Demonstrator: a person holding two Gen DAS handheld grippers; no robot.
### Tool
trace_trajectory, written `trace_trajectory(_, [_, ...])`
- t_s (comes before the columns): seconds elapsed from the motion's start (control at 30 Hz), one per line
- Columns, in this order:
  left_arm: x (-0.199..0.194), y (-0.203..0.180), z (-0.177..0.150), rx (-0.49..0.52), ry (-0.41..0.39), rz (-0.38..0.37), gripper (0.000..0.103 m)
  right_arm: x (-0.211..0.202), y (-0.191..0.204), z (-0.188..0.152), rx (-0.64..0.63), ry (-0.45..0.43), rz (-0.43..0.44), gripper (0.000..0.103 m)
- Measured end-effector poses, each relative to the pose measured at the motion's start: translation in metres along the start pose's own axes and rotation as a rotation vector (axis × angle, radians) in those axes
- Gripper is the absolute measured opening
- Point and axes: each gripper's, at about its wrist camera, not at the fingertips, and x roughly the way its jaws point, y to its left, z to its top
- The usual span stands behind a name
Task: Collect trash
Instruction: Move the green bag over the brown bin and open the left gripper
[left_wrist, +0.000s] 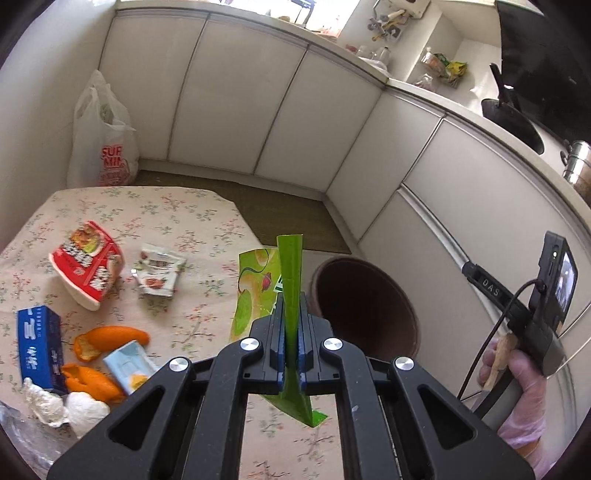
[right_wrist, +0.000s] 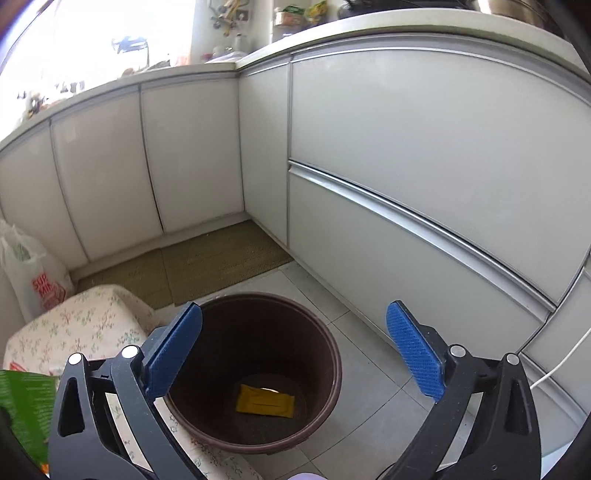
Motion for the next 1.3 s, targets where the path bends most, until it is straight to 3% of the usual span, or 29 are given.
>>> trace_trajectory(0.33, [0.081,-0.085,0.024,0.042,0.057,-0.104,0.005,0.019,-0.042,0.011,0.106,0.062,-0.023,0.096])
trace_trajectory(0.67, [0.137,-0.126,0.027,0.026,0.158,-0.170,0.009,0.031,-0.077,0.011,0.162,0.116,-0.066,0.096])
trace_trajectory(0.73, [0.144,-0.129,0.025,0.016,0.176,-0.172,0.015,0.034,-0.081,0.009,0.161,0.127,-0.071,0.096])
trace_trajectory(0.83, [0.146,-0.133,0.022,0.018,0.179,-0.164,0.041,0.035,-0.084,0.008,0.164,0.136,-0.071,0.096])
trace_trajectory(0.9, [0.143,-0.134,0.020,0.021,0.169,-0.152,0.051,0.034,-0.085,0.007,0.161,0.137,-0.070,0.096])
trace_trajectory(1.07, [0.131,-0.129,0.017,0.034,0.160,-0.115,0.055,0.034,-0.082,0.007,0.146,0.147,-0.055,0.096])
trace_trajectory(1.17, [0.117,-0.118,0.014,0.039,0.142,-0.074,0.064,0.032,-0.072,0.007,0.127,0.151,-0.037,0.096])
trace_trajectory(1.3, [0.087,-0.097,0.004,0.068,0.102,0.021,0.083,0.029,-0.050,0.001,0.068,0.184,0.014,0.096])
